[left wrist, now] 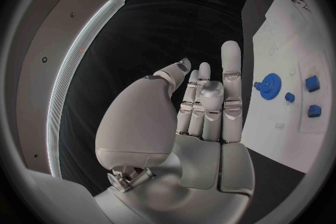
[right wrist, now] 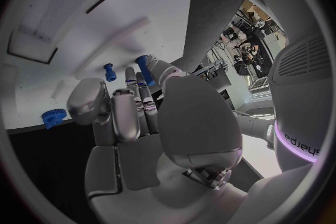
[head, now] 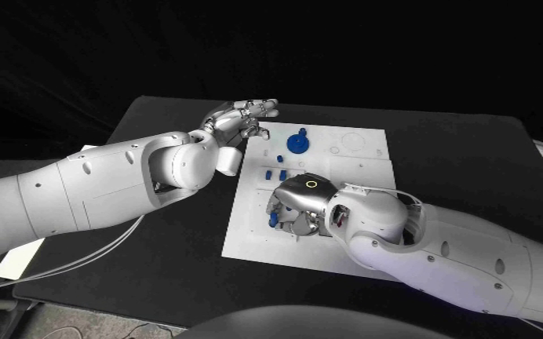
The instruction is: Assemble the parts on the task board
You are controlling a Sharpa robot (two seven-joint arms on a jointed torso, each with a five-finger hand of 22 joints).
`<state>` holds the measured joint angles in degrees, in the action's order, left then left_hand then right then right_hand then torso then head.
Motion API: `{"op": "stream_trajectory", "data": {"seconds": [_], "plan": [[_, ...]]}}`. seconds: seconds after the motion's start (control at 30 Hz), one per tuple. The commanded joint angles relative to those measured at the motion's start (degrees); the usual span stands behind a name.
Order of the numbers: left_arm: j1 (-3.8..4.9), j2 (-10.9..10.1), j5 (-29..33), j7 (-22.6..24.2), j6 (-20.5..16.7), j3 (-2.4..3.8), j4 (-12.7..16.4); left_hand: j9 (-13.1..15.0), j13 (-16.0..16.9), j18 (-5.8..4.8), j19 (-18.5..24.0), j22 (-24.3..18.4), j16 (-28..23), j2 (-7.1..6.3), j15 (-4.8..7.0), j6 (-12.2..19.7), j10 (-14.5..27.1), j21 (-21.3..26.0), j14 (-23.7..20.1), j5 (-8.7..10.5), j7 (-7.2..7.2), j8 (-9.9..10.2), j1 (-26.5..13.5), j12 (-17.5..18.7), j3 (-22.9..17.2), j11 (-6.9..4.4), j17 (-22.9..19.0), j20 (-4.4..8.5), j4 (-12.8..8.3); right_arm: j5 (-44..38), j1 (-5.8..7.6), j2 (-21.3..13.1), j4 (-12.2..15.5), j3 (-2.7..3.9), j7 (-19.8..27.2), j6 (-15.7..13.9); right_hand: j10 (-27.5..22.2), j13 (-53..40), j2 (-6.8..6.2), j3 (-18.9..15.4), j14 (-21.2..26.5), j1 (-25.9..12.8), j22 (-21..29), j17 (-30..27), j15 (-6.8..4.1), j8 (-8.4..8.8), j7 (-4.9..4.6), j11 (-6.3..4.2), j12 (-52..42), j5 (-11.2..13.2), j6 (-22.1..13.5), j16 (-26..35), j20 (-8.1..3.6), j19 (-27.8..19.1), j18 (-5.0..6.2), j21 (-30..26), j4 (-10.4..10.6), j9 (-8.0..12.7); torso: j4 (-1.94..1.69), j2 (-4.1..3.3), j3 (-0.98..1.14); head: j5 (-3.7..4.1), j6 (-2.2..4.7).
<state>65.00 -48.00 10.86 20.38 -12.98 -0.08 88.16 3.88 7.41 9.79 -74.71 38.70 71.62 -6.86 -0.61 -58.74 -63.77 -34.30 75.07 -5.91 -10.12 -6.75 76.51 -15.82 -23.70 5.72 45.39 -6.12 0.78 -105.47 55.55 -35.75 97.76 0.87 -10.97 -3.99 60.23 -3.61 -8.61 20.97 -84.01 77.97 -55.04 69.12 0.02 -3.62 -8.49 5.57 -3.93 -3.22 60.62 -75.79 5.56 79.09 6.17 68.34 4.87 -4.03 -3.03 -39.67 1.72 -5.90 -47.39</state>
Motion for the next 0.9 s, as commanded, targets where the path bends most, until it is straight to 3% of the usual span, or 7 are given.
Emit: {"op": "stream_trajectory", "data": {"seconds": [0.03,0.13,0.23,0.5,0.63,0.77,0.9], "plan": [[0.04,0.02,-0.83,0.10,1.06,0.03,0.17,-0.05,0.09,0.57,0.30,-0.08,-0.27,0.20,-0.01,0.36,0.38,0.38,-0.32,-0.18,0.02,-0.03,0.05,-0.37,0.20,-0.17,-0.06,0.05,-0.16,-1.00,-0.04,0.08,0.17,-0.03,0.90,-1.99,-0.64,-0.08,-0.47,-0.60,-2.17,-0.07,0.18,-0.06,0.35,0.07,0.10,0.02,-0.34,-0.30,-0.65,0.22,0.43,0.11,0.42,-0.29,0.02,0.12,0.01,0.00,0.02,0.02,0.05],[0.04,0.00,-1.07,0.09,1.08,0.03,0.17,-0.05,0.09,0.57,0.30,-0.08,-0.27,0.20,-0.01,0.36,0.38,0.38,-0.32,-0.18,0.02,-0.03,0.05,-0.37,0.20,-0.17,-0.06,0.05,-0.16,-0.67,-0.04,-0.04,0.40,-0.04,1.25,-3.99,-1.39,-0.12,-0.52,-1.52,-2.15,-0.20,0.43,-0.14,0.39,0.08,0.36,0.07,-0.64,-0.26,-1.38,0.24,0.47,0.00,0.49,-0.47,0.04,0.18,0.00,0.00,0.04,0.04,0.09],[0.04,0.00,-1.36,0.05,0.95,0.03,0.14,-0.05,0.09,0.57,0.30,-0.08,-0.27,0.20,-0.01,0.36,0.38,0.38,-0.32,-0.18,0.02,-0.03,0.05,-0.37,0.20,-0.17,-0.06,0.05,-0.16,-0.17,-0.07,-0.60,1.11,-0.05,1.48,-7.51,-3.09,-0.18,-0.84,-4.08,-2.12,-0.59,1.17,-0.31,0.55,0.10,-0.16,0.32,-1.22,-0.37,-4.10,0.25,0.62,-0.22,0.60,-0.95,0.48,0.31,-0.03,0.02,0.05,0.16,0.17],[0.04,-0.21,-1.94,-0.02,0.94,0.03,0.20,-0.05,0.11,0.56,0.31,-0.10,-0.30,0.20,-0.05,0.43,0.54,0.41,-0.42,-0.21,0.00,-0.05,-0.02,-0.51,0.28,-0.14,-0.25,0.02,-0.15,1.56,0.06,-6.03,5.24,0.13,2.14,-13.67,-3.30,-0.55,-0.26,-8.67,-1.96,1.34,2.09,-1.00,0.48,-0.07,0.03,0.09,-4.38,-0.53,-4.82,0.56,0.70,-0.31,0.78,-1.56,1.16,0.01,0.23,0.07,-0.01,0.77,0.78],[0.04,-0.38,-1.99,-0.02,1.01,0.03,0.25,-0.05,0.11,0.56,0.31,-0.10,-0.30,0.20,-0.05,0.43,0.54,0.41,-0.42,-0.21,0.00,-0.05,-0.02,-0.51,0.28,-0.14,-0.25,0.02,-0.15,9.21,1.15,-11.33,8.14,0.49,1.77,-16.19,-0.86,-0.79,0.40,-9.32,-1.16,1.71,6.47,-4.31,0.37,-0.27,-0.54,-0.09,-6.84,-0.67,-3.79,2.94,0.56,-2.03,1.53,-4.68,1.50,-0.18,0.54,0.27,-0.09,1.75,1.39],[0.04,-0.62,-2.01,0.00,1.09,0.02,0.31,-0.05,0.11,0.56,0.32,-0.10,-0.29,0.18,-0.06,0.45,0.57,0.42,-0.42,-0.21,-0.01,-0.05,-0.03,-0.54,0.30,-0.13,-0.23,0.02,-0.16,21.47,2.43,-16.78,10.80,0.78,0.60,-18.30,4.12,-1.74,1.42,-9.05,-1.93,1.55,2.78,-1.81,-0.07,-0.53,-0.83,-0.58,-10.27,-1.52,-2.65,1.01,0.23,-0.66,0.89,-2.25,2.15,-0.33,1.18,0.50,-0.17,2.63,2.04],[0.03,-0.84,-2.02,0.03,1.00,-0.09,0.25,-0.05,0.11,0.56,0.32,-0.10,-0.29,0.18,-0.06,0.45,0.57,0.42,-0.42,-0.21,-0.01,-0.05,-0.03,-0.54,0.30,-0.13,-0.23,0.02,-0.16,28.87,3.31,-22.19,13.45,0.90,-1.60,-18.62,14.16,-5.56,1.23,-9.77,-2.90,0.90,-3.21,1.76,-1.56,-1.34,0.59,-2.72,-17.88,-2.46,-1.05,-1.73,-0.94,1.76,-0.09,1.99,2.54,-0.63,1.74,0.76,-0.22,3.93,2.68]]}}
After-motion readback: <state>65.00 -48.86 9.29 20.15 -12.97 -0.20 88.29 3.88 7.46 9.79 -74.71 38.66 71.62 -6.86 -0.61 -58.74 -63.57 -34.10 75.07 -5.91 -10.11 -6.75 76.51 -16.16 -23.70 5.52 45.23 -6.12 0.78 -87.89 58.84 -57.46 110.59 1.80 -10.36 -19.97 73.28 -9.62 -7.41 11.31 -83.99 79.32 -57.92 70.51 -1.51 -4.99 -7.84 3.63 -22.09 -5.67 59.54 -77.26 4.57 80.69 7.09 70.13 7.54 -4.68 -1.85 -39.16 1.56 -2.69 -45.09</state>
